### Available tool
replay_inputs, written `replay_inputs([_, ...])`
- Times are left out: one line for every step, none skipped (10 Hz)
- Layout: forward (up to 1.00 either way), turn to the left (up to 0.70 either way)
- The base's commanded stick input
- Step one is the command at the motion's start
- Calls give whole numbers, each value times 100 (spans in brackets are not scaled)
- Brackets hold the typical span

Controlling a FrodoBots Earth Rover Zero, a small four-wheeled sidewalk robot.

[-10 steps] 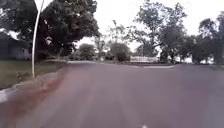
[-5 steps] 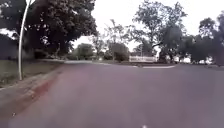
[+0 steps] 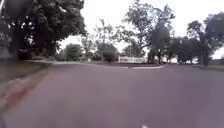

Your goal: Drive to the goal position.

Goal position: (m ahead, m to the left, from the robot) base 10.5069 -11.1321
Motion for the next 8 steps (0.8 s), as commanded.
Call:
replay_inputs([100, -32])
replay_inputs([100, -40])
replay_inputs([100, -40])
replay_inputs([100, -40])
replay_inputs([100, -40])
replay_inputs([100, -40])
replay_inputs([100, -40])
replay_inputs([100, -37])
